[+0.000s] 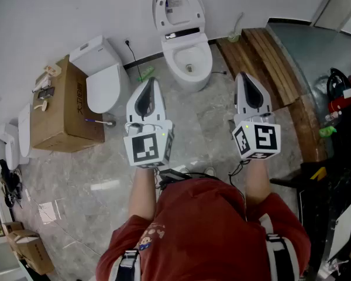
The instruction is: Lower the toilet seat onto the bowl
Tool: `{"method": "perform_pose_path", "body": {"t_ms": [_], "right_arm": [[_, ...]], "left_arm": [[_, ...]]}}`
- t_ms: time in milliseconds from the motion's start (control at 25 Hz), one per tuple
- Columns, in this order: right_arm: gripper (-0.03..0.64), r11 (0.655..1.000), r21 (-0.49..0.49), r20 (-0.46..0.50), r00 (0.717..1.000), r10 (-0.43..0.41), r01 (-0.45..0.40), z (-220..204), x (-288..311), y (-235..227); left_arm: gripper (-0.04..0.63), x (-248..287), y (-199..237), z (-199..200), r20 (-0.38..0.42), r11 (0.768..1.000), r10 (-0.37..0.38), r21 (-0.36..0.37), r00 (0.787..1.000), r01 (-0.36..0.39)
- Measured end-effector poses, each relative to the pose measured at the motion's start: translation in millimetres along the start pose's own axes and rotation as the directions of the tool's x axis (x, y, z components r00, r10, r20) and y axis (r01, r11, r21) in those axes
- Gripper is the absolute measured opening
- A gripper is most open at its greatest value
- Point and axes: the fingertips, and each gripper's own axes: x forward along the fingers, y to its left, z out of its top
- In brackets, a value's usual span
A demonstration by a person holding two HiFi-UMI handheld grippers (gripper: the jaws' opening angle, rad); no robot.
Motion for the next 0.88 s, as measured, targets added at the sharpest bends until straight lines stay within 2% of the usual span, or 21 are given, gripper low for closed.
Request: {"method": "perform_pose_path", "body": {"t_ms": [520,880], "right_arm": [[0.012,1.000,0.025,-0.006,1.000,0.012,-0.011,-7.6,-14.5,-34.4],[0.012,0.999,0.041,-0.018,0.999,0.033,-0.032,-20.3,-26.9,-50.8]], "left_arm": [[0.011,0.0,-39.4,-1.9,-0.015,1.000,0.028,-0.010,0.999,-0.029],[0.011,-2.0,-71.3,-11.7,-0.035,1.000,0.007,0.005,0.999,-0.007]]}}
